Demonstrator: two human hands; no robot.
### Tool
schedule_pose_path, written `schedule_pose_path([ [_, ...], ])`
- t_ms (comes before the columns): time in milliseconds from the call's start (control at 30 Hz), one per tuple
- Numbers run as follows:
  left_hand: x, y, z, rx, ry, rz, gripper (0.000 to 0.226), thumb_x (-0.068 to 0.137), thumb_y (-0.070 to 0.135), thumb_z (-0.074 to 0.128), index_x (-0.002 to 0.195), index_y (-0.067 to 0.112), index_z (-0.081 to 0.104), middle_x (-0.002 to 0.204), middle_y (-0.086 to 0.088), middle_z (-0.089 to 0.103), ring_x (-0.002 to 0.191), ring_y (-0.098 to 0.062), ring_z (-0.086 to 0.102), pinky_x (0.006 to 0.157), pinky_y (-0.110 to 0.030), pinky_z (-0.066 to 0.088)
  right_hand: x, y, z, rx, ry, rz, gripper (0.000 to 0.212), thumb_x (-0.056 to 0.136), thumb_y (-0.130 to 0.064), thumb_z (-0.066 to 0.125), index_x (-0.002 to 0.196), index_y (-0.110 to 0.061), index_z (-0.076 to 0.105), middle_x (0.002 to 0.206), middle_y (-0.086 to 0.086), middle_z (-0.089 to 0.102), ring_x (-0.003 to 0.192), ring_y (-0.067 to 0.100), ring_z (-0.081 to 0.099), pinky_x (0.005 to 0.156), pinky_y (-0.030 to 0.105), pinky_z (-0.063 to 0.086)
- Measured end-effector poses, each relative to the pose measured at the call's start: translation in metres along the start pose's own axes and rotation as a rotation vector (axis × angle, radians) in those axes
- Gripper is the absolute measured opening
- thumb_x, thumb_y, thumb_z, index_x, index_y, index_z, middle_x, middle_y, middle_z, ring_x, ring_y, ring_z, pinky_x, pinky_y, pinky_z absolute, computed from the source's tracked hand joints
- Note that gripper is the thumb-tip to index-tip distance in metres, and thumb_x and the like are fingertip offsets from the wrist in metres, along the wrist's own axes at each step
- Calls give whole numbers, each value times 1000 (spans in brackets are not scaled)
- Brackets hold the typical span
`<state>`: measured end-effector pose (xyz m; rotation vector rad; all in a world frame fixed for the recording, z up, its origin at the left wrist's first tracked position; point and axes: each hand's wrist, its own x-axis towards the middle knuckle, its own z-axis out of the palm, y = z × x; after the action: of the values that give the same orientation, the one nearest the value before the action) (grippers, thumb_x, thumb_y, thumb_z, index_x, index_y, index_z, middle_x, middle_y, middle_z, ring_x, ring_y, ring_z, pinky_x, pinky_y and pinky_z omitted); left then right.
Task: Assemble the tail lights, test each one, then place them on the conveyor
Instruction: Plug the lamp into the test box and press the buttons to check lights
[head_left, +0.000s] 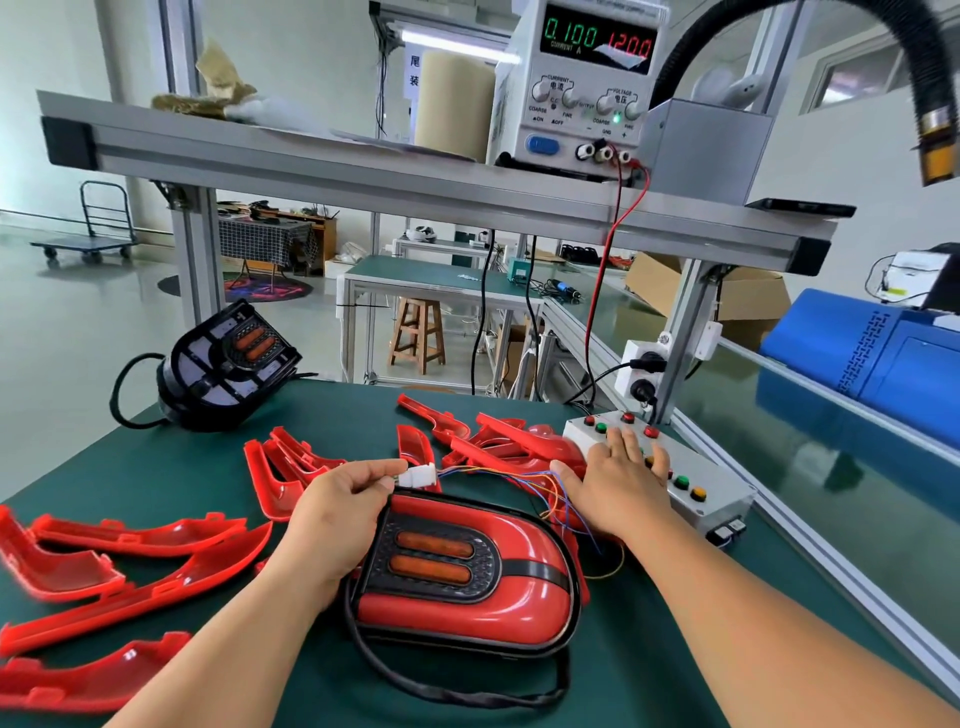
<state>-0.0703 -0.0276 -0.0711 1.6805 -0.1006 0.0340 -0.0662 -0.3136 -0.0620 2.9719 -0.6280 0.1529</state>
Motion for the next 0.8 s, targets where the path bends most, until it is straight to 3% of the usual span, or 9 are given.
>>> schedule_pose_path([
  [100, -1, 2, 0, -52, -10, -27, 25, 98, 11, 53, 93, 24, 74, 74, 3, 74, 62, -8, 65, 53, -18, 52, -10, 3, -2, 22, 6, 37, 87, 90, -74, 11, 151, -14, 26, 164, 11, -4, 150, 33, -7, 115, 57, -5],
  [267, -3, 3, 0, -61, -12, -48, 26, 98, 12, 53, 91, 26, 74, 76, 1, 75, 66, -14, 66, 62, -28, 57, -31, 6, -7, -2, 28, 161, 86, 89, -75, 11, 152, -17, 22, 162, 16, -10, 145, 51, 3, 111, 65, -9],
  [400, -3, 4, -1, -41, -12, -45, 28, 97, 10, 54, 91, 27, 74, 80, -1, 75, 72, -18, 67, 69, -33, 57, -37, 5, -7, -22, 23, 158, 86, 88, -76, 8, 151, -19, 22, 161, 16, -15, 143, 53, 6, 109, 67, -13],
  [533, -1, 4, -1, 11, 11, -14, 30, 96, 9, 55, 90, 30, 74, 79, 6, 74, 73, -12, 67, 63, -24, 51, -39, 8, -4, -90, 29, 97, 85, 88, -76, 6, 145, -18, 30, 161, 22, -8, 143, 53, 12, 110, 64, -13],
  [633, -1, 5, -1, -22, 4, -23, 29, 96, 7, 54, 91, 27, 74, 68, 9, 73, 59, -3, 65, 49, -14, 48, -40, 9, -4, -115, 18, 91, 86, 87, -76, 4, 145, -19, 31, 161, 22, -7, 143, 52, 15, 111, 62, -9],
  [800, -3, 6, -1, -52, -13, -42, 31, 97, 7, 52, 89, 28, 73, 67, 7, 73, 54, -3, 65, 45, -16, 47, -44, 7, -4, -107, 8, 94, 82, 88, -75, 3, 143, -21, 33, 162, 19, -8, 142, 51, 15, 111, 59, -2],
])
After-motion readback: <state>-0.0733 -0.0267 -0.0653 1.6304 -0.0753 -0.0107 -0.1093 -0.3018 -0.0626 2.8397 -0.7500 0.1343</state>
